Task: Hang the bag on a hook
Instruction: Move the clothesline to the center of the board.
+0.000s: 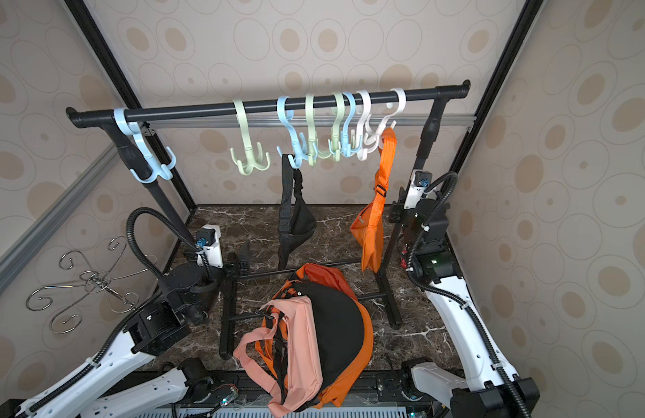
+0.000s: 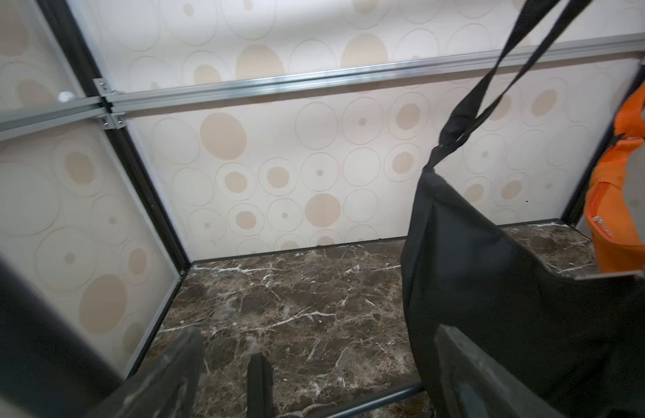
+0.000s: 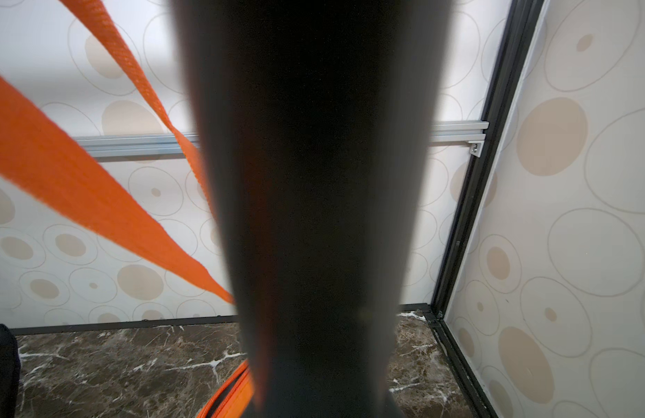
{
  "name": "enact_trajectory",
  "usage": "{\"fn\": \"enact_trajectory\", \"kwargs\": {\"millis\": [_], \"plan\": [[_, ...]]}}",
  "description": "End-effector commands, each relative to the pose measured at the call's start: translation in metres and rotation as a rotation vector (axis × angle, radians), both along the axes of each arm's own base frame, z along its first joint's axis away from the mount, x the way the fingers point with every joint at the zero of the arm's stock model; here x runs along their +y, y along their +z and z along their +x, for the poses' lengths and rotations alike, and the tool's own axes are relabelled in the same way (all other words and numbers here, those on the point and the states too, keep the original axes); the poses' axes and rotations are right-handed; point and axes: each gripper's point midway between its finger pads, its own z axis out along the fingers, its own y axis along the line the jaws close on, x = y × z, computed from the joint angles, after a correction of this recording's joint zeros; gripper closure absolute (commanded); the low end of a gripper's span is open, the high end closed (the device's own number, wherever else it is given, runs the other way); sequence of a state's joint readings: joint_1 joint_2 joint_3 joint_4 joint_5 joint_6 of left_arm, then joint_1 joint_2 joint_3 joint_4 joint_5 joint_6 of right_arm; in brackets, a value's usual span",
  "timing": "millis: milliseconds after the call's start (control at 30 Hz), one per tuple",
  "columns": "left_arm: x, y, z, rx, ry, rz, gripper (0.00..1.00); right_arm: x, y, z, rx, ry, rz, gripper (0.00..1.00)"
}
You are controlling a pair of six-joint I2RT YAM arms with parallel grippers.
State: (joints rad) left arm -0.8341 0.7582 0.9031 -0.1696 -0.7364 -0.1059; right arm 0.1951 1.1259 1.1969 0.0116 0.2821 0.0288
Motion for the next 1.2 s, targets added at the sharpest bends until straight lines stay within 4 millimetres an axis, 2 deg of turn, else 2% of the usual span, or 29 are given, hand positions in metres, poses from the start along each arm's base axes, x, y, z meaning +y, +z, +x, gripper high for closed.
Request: {"fn": "enact_trajectory", "kwargs": {"millis": [0, 133, 200, 333, 400, 600, 867, 967, 1033, 1067, 1133, 1167], "plan": [[0.035, 0.004, -0.009, 0.008, 0.173, 0.027, 0.00, -0.030, -0.042, 0.001, 0.127, -0.170, 0.060, 1.00], [0.056, 0.004, -0.019, -0.011, 0.241, 0.029, 0.00, -0.030, -0.044, -0.001, 0.129, -0.164, 0.069, 1.00], [0.055, 0.001, -0.019, -0.011, 0.228, 0.036, 0.00, -0.028, -0.043, -0.001, 0.127, -0.154, 0.070, 1.00], [0.039, -0.010, 0.002, 0.045, 0.163, 0.072, 0.00, -0.022, -0.044, 0.001, 0.127, -0.126, 0.069, 1.00], [0.036, -0.010, 0.014, 0.054, 0.144, 0.064, 0.00, -0.019, -0.045, 0.001, 0.129, -0.119, 0.067, 1.00], [0.058, 0.016, 0.030, -0.005, 0.232, 0.038, 0.01, -0.012, -0.048, 0.001, 0.134, -0.096, 0.065, 1.00], [0.071, 0.008, 0.035, -0.004, 0.271, 0.041, 0.05, -0.006, -0.052, 0.009, 0.145, -0.080, 0.053, 1.00], [0.068, 0.011, 0.048, -0.009, 0.221, 0.036, 0.21, -0.004, -0.053, 0.015, 0.151, -0.075, 0.048, 1.00], [0.065, 0.013, 0.057, -0.007, 0.202, 0.035, 0.47, -0.003, -0.053, 0.020, 0.157, -0.074, 0.040, 1.00], [0.064, 0.013, 0.061, -0.009, 0.197, 0.037, 0.54, -0.003, -0.054, 0.023, 0.163, -0.074, 0.034, 1.00], [0.059, 0.012, 0.070, -0.010, 0.182, 0.049, 0.65, -0.002, -0.054, 0.028, 0.168, -0.079, 0.027, 1.00], [0.057, 0.012, 0.073, -0.010, 0.176, 0.051, 0.67, -0.002, -0.054, 0.029, 0.167, -0.082, 0.026, 1.00]]}}
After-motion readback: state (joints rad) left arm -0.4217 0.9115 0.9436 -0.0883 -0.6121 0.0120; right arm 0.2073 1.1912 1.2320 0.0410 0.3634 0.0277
